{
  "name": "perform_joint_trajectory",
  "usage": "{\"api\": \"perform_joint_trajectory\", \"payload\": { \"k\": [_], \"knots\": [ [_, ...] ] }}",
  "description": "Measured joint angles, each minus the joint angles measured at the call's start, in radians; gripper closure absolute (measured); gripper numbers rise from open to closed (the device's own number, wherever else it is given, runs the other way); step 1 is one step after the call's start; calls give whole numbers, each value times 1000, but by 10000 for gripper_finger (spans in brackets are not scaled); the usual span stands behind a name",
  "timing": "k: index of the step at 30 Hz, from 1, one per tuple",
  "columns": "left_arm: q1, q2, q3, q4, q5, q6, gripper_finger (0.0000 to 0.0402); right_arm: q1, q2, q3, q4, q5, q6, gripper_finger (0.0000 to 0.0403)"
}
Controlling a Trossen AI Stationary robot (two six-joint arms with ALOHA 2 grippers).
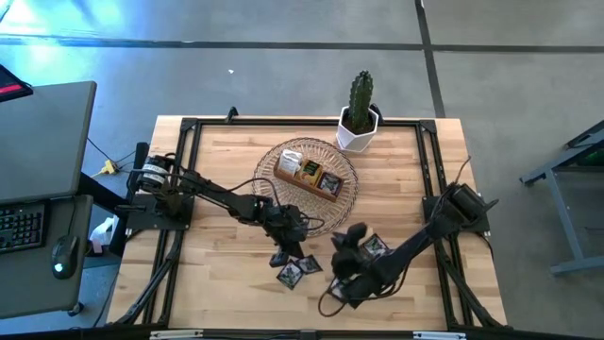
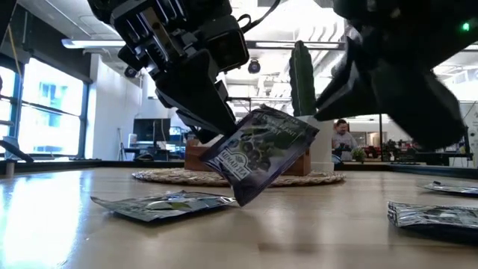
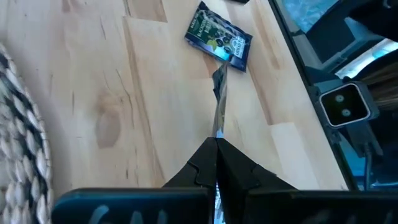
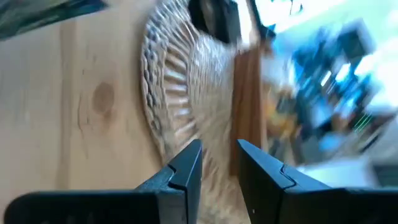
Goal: Pick & Place Tea
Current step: Put the purple tea pack into the right section of the wooden organizer
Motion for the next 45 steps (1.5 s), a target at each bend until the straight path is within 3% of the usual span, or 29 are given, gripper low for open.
{"api": "perform_joint_trajectory", "payload": {
  "k": [4,10,13,17,23,35,45],
  "knots": [
    [0,0,0,0,-14,0,401,4,-30,0,-53,-137,225,309],
    [0,0,0,0,-16,-3,401,2,-37,0,123,-390,322,309],
    [0,0,0,0,-17,-3,401,-9,-55,0,176,-447,357,309],
    [0,0,0,6,-17,-18,401,-36,-94,2,247,-427,428,309],
    [0,0,0,6,-13,-27,401,-125,-97,2,307,-664,488,308],
    [0,0,0,6,-5,-26,401,-213,-96,1,360,-806,434,308],
    [0,0,0,7,-5,-26,401,-221,-91,-111,606,-866,393,309]
  ]
}}
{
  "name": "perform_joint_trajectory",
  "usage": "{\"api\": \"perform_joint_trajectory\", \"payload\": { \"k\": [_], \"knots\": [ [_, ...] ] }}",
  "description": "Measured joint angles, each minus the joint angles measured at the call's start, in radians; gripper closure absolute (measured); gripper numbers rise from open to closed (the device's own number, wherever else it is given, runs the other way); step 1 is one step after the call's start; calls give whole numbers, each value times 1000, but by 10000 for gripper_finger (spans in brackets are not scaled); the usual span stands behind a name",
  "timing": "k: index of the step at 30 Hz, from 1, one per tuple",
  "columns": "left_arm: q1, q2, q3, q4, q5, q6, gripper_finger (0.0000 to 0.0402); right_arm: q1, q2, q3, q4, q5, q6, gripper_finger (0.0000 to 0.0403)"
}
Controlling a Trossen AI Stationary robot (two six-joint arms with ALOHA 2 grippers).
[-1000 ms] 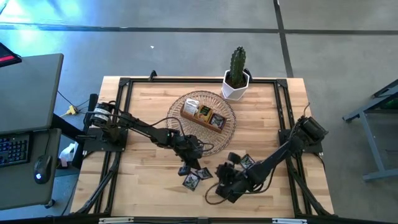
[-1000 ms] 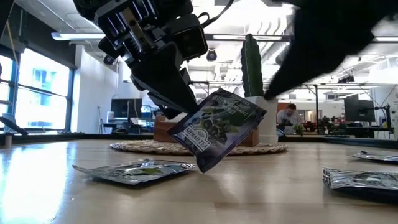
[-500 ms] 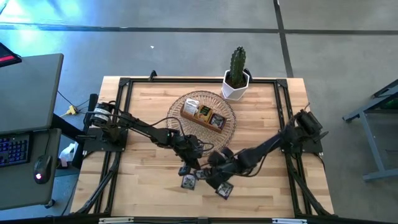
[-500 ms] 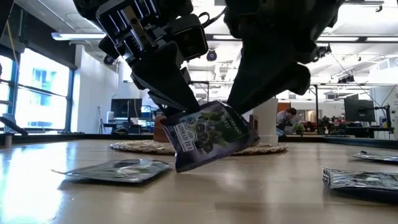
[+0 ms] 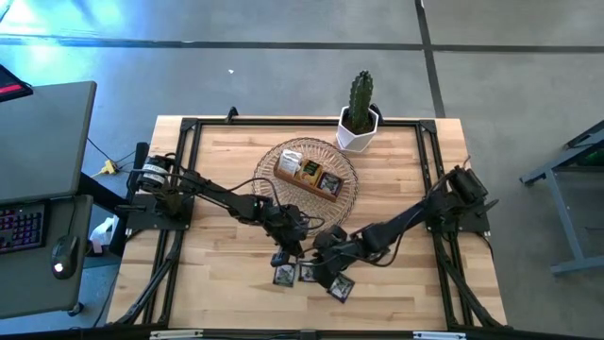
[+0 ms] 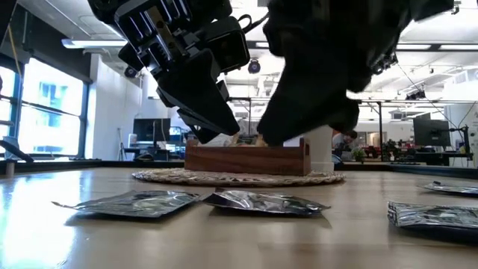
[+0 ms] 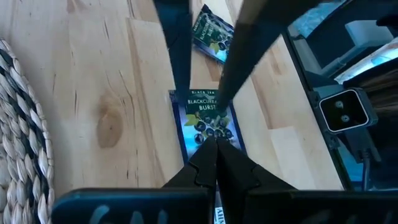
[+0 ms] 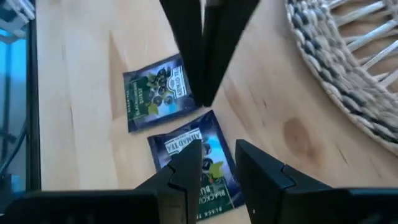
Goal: Pick & Place Tea
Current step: Put the purple tea pack into the right section of the wooden organizer
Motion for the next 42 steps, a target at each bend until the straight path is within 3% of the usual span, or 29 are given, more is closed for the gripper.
{"api": "perform_joint_trajectory", "payload": {
  "k": [5,11,15,17,19,21,28,36,42],
  "knots": [
    [0,0,0,0,0,0,401,-5,1,-95,137,-56,20,336],
    [-23,0,0,0,36,46,401,-2,1,-115,190,-101,-105,352],
    [-88,6,0,2,-56,60,401,26,0,-95,192,-165,-272,338],
    [-114,18,0,5,-152,64,401,55,0,-91,195,-186,-382,333],
    [-128,19,-2,3,-267,54,401,84,5,-90,207,-155,-446,333],
    [-124,19,0,22,-310,54,399,106,17,-89,210,-121,-462,339],
    [-57,19,35,24,-86,25,348,105,90,-89,239,-94,-456,398],
    [-32,88,83,-21,-58,-51,261,61,98,-87,138,-86,-460,399],
    [-30,136,79,-39,-98,-146,246,39,95,-86,74,-88,-488,400]
  ]
}}
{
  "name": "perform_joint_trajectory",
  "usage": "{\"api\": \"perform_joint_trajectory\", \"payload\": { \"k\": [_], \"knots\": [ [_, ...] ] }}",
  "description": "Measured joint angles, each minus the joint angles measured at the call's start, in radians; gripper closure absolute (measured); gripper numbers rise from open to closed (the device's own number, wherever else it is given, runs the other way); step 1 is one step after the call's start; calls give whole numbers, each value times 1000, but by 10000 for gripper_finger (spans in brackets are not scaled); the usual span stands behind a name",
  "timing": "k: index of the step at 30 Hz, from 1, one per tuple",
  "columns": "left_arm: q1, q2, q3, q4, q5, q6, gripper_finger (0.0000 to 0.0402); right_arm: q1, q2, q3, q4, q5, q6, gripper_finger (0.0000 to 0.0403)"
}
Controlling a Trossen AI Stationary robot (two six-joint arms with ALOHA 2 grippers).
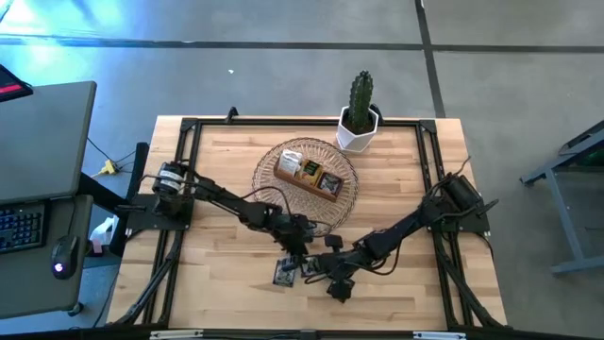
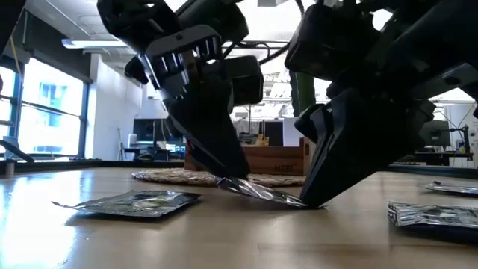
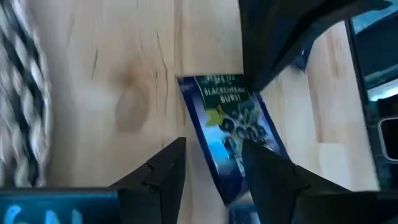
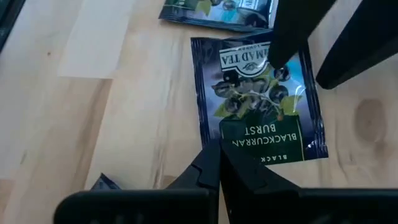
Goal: Pick & Place Tea
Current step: Put the purple tea pack into the right section of the wooden organizer
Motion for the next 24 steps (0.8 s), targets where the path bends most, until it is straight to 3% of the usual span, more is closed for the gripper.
{"api": "perform_joint_trajectory", "payload": {
  "k": [14,24],
  "knots": [
    [7,0,0,-5,152,-95,256,1,3,-2,-11,48,-54,402],
    [16,0,0,-7,112,-32,391,14,2,-7,56,138,-143,398]
  ]
}}
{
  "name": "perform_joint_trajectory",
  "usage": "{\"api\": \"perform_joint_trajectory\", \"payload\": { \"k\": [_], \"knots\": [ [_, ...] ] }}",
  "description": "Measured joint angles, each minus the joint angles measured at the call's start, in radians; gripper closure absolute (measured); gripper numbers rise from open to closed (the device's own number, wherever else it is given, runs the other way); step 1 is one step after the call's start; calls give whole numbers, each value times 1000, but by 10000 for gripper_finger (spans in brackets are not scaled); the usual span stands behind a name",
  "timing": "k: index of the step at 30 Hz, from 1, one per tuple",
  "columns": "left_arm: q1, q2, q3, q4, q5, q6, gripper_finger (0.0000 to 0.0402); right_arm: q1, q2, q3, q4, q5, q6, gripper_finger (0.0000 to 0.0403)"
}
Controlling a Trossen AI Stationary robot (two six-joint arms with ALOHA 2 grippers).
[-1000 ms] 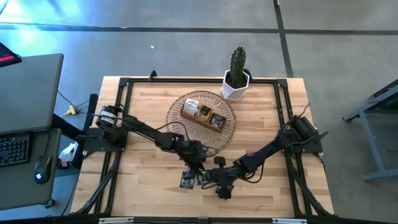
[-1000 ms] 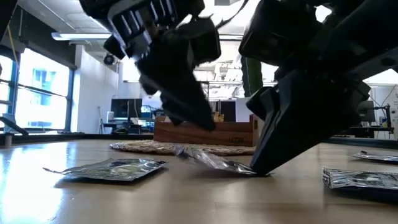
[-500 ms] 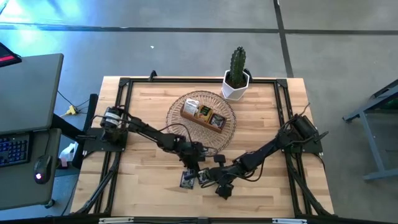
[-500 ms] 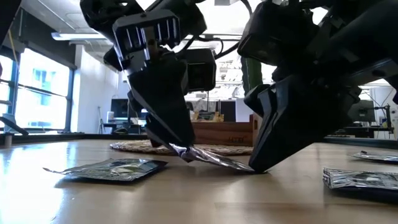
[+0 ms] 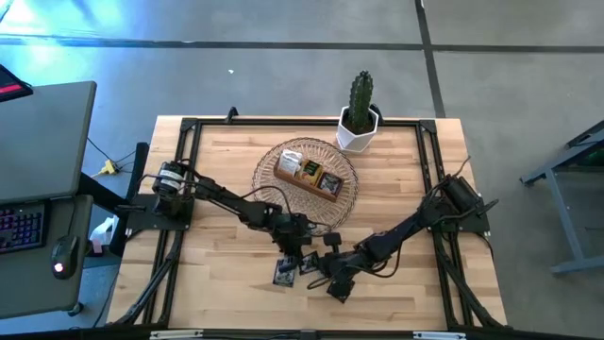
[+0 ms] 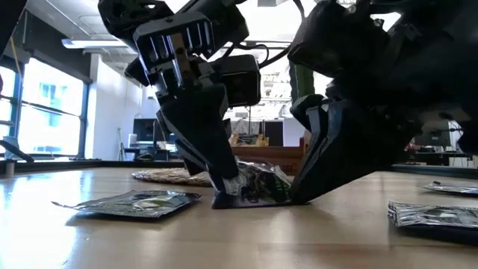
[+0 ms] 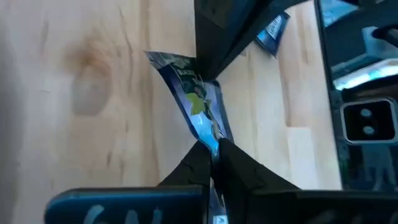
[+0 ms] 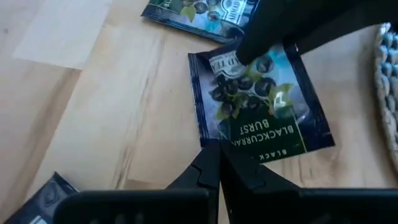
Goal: Pick & Place Tea
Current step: Put the purple tea pack into the right section of the wooden organizer
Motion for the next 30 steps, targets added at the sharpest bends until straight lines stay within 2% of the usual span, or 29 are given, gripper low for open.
{"api": "perform_joint_trajectory", "payload": {
  "k": [6,11,14,19,24,30],
  "knots": [
    [1,0,1,-7,-45,4,375,0,-80,-1,-24,12,57,360],
    [1,0,1,2,-121,54,395,0,-166,0,-101,13,134,310],
    [0,0,0,28,-156,69,394,-7,-224,0,-193,35,275,286],
    [-32,0,3,87,-266,169,398,-47,-299,-7,-283,-95,463,266],
    [-93,1,37,92,-431,315,398,-90,-311,-16,-299,-198,483,262],
    [-147,1,97,44,-568,393,399,-132,-312,-16,-298,-215,482,262]
  ]
}}
